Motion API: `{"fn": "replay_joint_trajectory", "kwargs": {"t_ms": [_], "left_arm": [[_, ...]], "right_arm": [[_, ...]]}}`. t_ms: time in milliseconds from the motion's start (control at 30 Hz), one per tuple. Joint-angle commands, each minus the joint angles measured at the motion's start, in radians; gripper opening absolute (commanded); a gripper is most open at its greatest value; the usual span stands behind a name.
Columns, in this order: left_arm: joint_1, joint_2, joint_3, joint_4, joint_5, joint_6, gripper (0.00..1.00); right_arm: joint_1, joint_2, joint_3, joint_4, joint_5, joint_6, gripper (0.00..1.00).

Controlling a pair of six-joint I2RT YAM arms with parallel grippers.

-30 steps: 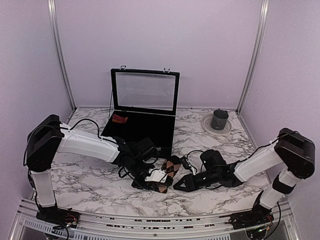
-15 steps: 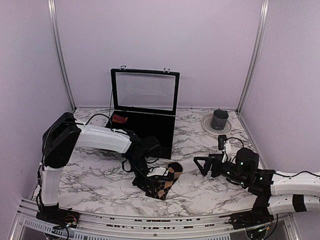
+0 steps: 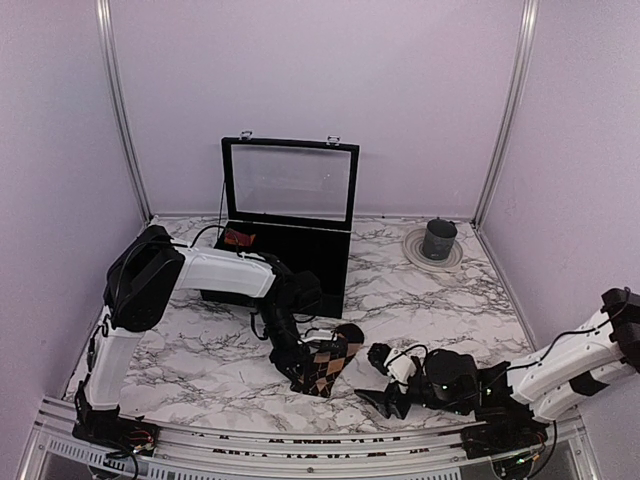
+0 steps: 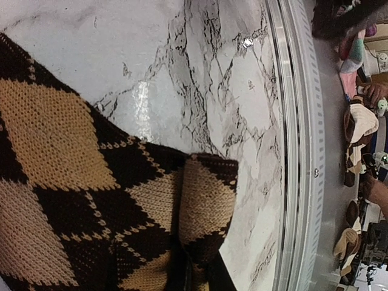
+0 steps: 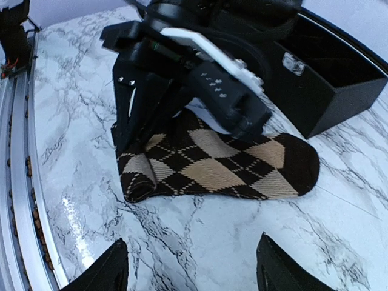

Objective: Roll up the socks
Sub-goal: Roll the sock at the center of the board.

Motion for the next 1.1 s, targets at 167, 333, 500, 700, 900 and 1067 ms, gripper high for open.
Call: {"fn": "replay_joint_trajectory", "kwargs": {"t_ms": [167, 333, 500, 700, 900, 1067], "left_arm": [[0.002, 0.069, -0.017, -0.052, -0.05, -0.03, 0.04], [0.002, 0.066, -0.039, -0.044, -0.063, -0.02, 0.07], [0.002, 0.058, -0.045, -0.047, -0.056, -0.005, 0.07], [0.003, 0.041, -0.056, -0.055, -0.034, 0.019, 0.13], [0.015, -0.026, -0.108, 0.001, 0.004, 0.03, 0.3], [0.048, -0.135, -0.181, 0.095, 0.039, 0.031, 0.83]], "right_arm": [[0.048, 0.398, 0.263, 0.178, -0.093, -0.272, 0.55], [0.019, 0.525, 0.33, 0.186, -0.187, -0.283, 0.4], [-0.019, 0.578, 0.345, 0.222, -0.261, -0.261, 0.33], [-0.037, 0.596, 0.352, 0.199, -0.29, -0.255, 0.24], [-0.047, 0.606, 0.32, 0.201, -0.301, -0.203, 0.07], [-0.05, 0.627, 0.301, 0.2, -0.32, -0.138, 0.02]]}}
